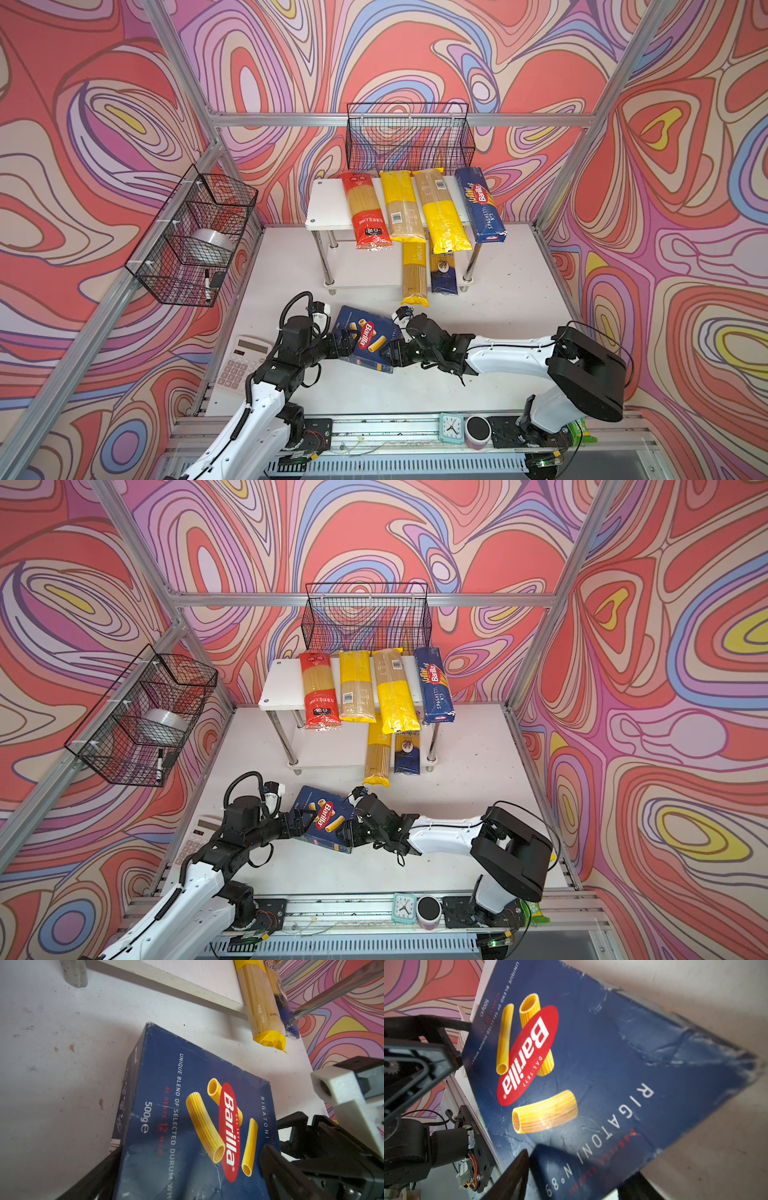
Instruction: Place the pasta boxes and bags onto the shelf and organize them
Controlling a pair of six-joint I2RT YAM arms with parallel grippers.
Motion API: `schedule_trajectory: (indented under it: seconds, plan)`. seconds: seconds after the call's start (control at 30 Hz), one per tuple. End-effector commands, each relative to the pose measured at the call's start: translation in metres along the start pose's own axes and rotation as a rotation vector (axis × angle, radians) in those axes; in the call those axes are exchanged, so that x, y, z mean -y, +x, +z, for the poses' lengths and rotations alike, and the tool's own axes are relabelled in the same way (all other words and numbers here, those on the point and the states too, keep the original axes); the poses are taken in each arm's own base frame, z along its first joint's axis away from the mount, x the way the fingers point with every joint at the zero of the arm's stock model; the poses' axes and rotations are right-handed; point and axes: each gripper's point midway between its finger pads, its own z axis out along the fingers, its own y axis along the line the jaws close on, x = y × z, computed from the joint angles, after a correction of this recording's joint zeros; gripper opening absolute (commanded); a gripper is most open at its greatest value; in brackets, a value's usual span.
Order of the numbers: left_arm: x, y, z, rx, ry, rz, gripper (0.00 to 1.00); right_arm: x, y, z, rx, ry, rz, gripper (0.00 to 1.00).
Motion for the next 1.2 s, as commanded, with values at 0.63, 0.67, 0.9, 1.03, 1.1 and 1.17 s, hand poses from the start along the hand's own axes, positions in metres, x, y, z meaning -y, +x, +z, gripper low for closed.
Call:
schedule_trajectory:
  seconds: [0.63, 0.67, 0.9, 1.03, 1.1, 1.17]
  plan:
    - [0.076, -0.034, -0.033, 0.062, 0.227, 0.138, 1.00, -0.102, -0.094, -0.027, 0.263, -0.237, -0.164, 0.65]
    - [0.077, -0.037, -0.033, 0.069, 0.232, 0.140, 1.00, -0.103, -0.096, -0.028, 0.270, -0.237, -0.167, 0.65]
    - [0.090, -0.048, -0.036, 0.088, 0.258, 0.174, 1.00, -0.106, -0.106, -0.041, 0.317, -0.205, -0.224, 0.65]
    - [0.103, -0.066, -0.045, 0.128, 0.264, 0.214, 1.00, -0.109, -0.115, -0.046, 0.349, -0.194, -0.253, 0.65]
    - [0.107, -0.071, -0.046, 0.136, 0.269, 0.224, 1.00, -0.112, -0.119, -0.048, 0.362, -0.195, -0.265, 0.65]
    - [0.110, -0.077, -0.047, 0.146, 0.273, 0.228, 1.00, -0.115, -0.124, -0.051, 0.380, -0.192, -0.280, 0.65]
